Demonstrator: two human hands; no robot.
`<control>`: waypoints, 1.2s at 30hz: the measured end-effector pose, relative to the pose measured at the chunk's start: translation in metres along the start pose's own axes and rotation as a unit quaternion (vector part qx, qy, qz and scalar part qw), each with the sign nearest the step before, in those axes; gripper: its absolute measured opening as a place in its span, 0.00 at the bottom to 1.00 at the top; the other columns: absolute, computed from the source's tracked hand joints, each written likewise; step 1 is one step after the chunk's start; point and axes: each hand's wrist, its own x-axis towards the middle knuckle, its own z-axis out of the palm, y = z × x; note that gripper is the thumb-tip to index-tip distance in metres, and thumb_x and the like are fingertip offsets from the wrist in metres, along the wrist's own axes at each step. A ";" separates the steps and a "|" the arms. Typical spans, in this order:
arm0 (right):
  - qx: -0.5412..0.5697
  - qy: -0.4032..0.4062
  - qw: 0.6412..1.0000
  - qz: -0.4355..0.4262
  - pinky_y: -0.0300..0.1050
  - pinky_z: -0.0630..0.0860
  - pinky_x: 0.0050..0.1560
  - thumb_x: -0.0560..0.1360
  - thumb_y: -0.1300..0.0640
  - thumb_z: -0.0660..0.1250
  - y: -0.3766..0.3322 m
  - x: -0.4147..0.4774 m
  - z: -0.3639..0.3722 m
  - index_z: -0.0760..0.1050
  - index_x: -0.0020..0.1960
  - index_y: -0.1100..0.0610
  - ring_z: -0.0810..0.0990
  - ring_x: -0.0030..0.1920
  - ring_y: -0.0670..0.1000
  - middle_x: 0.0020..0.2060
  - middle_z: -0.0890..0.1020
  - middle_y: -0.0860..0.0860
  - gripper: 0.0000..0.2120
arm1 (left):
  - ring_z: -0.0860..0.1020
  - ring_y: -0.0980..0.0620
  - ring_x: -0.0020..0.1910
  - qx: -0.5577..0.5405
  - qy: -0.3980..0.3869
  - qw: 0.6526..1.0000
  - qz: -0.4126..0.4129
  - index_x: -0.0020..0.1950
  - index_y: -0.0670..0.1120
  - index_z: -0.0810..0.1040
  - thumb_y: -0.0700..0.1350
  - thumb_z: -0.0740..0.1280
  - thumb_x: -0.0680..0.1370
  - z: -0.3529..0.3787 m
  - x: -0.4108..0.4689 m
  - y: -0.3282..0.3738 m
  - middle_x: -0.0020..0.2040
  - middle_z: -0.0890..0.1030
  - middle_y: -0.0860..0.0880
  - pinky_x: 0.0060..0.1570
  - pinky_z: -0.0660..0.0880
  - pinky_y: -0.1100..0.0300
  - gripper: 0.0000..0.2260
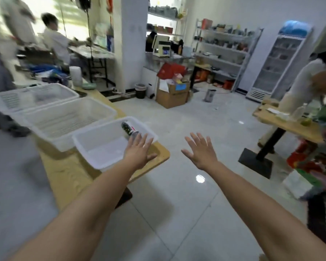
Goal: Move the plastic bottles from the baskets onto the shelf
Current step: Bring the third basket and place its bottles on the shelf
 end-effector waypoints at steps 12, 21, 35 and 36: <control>-0.013 -0.013 0.990 -0.138 0.55 0.36 0.74 0.81 0.39 0.45 -0.106 0.173 0.019 0.45 0.78 0.48 0.40 0.77 0.52 0.78 0.45 0.49 0.29 | 0.36 0.45 0.77 -0.002 -0.033 0.979 -0.201 0.79 0.51 0.38 0.65 0.44 0.80 0.042 0.017 -0.181 0.79 0.37 0.46 0.73 0.35 0.44 0.32; -0.012 -0.031 0.989 -0.144 0.56 0.36 0.74 0.81 0.40 0.44 -0.110 0.238 0.045 0.44 0.78 0.48 0.40 0.77 0.52 0.78 0.45 0.49 0.29 | 0.35 0.46 0.77 0.010 -0.062 0.977 -0.205 0.79 0.51 0.38 0.64 0.45 0.80 0.057 0.054 -0.203 0.78 0.36 0.47 0.74 0.36 0.45 0.32; -0.139 0.013 0.913 -0.384 0.56 0.38 0.71 0.71 0.62 0.70 -0.106 0.404 0.100 0.56 0.76 0.47 0.54 0.76 0.55 0.77 0.55 0.52 0.39 | 0.36 0.47 0.77 0.027 -0.086 0.962 -0.256 0.79 0.51 0.40 0.63 0.47 0.81 0.074 0.184 -0.226 0.79 0.37 0.47 0.74 0.35 0.46 0.32; -0.151 0.012 0.893 -0.423 0.56 0.40 0.72 0.70 0.64 0.70 -0.110 0.414 0.106 0.57 0.76 0.47 0.54 0.76 0.56 0.77 0.56 0.52 0.40 | 0.36 0.47 0.77 0.033 -0.087 0.961 -0.259 0.79 0.51 0.40 0.63 0.47 0.81 0.075 0.192 -0.227 0.79 0.37 0.48 0.74 0.35 0.46 0.32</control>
